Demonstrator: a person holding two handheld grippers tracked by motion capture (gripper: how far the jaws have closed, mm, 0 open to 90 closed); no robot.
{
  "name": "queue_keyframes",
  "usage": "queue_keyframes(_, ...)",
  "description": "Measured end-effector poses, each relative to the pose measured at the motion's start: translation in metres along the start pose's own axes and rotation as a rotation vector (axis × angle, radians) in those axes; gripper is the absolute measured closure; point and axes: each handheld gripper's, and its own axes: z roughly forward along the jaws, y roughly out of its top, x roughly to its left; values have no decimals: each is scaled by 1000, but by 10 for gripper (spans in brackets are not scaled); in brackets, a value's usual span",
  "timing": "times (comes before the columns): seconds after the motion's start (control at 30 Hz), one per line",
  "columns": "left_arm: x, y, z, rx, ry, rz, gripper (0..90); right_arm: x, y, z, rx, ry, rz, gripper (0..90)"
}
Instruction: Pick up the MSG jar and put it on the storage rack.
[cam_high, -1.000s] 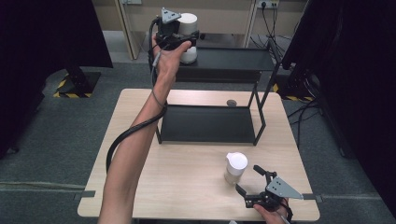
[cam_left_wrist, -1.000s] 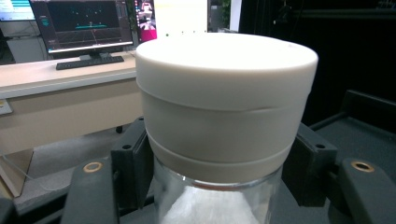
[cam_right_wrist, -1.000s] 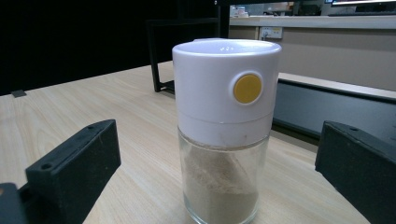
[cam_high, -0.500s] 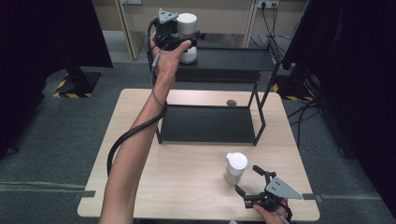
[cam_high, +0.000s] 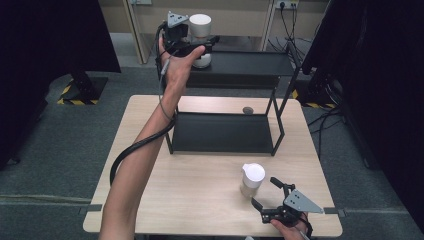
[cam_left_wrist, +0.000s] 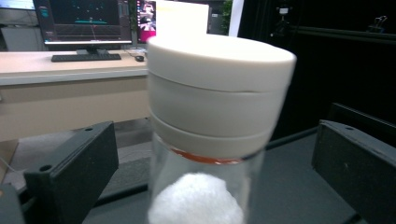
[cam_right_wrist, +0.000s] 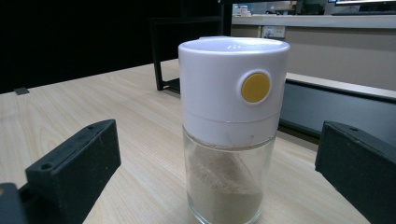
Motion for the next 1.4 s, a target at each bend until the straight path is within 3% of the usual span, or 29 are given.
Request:
queue_keyframes(0.27, -5, -6, -11, 2, -29, -1, 1, 0, 1, 0, 2, 2, -1, 5)
queue_keyframes(0.6, -21, -16, -27, -8, -51, 38, 2, 1, 1, 0, -1, 2, -6, 5)
queue_keyframes(0.83, -23, -23, -39, -15, -72, 45, 3, 1, 1, 0, -1, 2, -7, 5)
queue_keyframes(1.23, -22, -42, -67, -49, -163, 44, 3, 2, 1, 0, 0, 2, -7, 5)
queue_keyframes(1.4, -26, -52, -77, -61, -200, 64, 5, 2, 1, 1, 0, 3, -6, 4)
